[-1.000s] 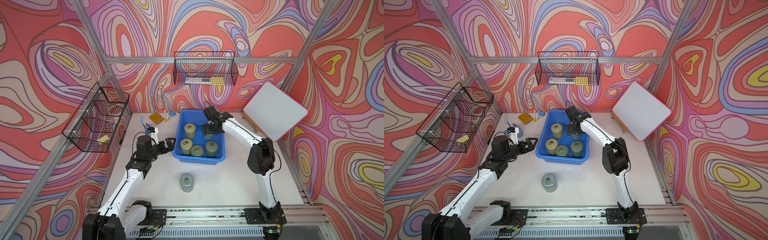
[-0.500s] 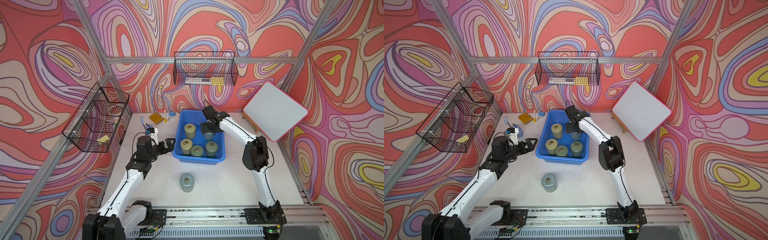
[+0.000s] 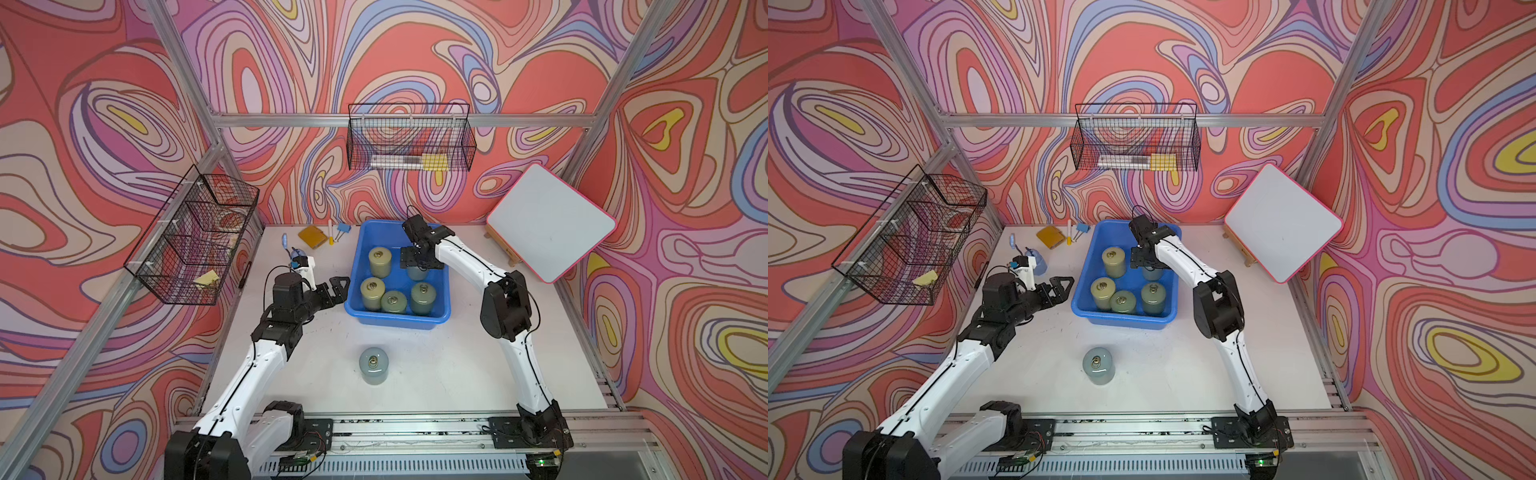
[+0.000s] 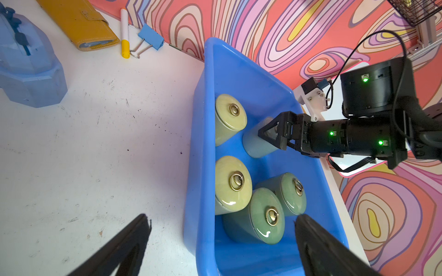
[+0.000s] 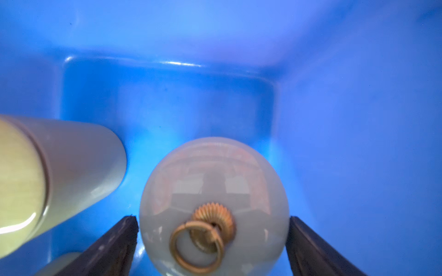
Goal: Take the tea canister out of the basket
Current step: Pick up the tea canister from the basket.
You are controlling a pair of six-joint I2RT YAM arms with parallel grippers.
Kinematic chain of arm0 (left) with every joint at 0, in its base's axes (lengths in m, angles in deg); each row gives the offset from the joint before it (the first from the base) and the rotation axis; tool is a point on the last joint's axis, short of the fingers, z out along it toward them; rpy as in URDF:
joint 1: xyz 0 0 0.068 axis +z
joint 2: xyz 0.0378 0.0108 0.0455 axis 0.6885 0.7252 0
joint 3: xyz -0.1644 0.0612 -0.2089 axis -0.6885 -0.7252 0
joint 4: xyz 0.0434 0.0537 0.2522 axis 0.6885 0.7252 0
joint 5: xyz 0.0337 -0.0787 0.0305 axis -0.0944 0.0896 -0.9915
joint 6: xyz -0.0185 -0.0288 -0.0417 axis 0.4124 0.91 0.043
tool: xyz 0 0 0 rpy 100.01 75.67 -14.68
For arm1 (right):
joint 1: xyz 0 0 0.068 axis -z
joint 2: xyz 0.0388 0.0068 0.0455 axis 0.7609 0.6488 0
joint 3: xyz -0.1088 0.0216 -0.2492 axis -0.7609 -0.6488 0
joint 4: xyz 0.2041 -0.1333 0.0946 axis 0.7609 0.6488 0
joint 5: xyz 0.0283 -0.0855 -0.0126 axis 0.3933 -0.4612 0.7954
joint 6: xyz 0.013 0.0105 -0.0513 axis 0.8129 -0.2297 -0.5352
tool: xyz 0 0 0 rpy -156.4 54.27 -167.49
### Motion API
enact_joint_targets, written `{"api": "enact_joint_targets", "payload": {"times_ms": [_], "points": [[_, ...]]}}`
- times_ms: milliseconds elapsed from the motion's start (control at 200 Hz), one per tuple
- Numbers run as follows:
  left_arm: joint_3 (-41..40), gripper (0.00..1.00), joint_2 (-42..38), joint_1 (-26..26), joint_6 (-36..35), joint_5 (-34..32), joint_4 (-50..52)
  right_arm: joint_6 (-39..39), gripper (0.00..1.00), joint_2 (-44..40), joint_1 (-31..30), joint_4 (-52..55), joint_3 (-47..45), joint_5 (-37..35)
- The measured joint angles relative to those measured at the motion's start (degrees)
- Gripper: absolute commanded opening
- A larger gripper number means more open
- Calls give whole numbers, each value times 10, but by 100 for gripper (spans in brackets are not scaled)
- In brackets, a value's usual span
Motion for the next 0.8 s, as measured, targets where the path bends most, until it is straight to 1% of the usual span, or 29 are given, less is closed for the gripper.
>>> {"api": "enact_joint_targets", "payload": {"times_ms": [215,566,801], "points": [[-2,99,-3,0,0,0,0,16,95,4,4,-12,13,-10],[-3,99,-5,0,0,0,0,22,92,36,10,-24,17,-13],[-3,99,-5,0,0,0,0,21,83,37,10,-28,17,-13]]}}
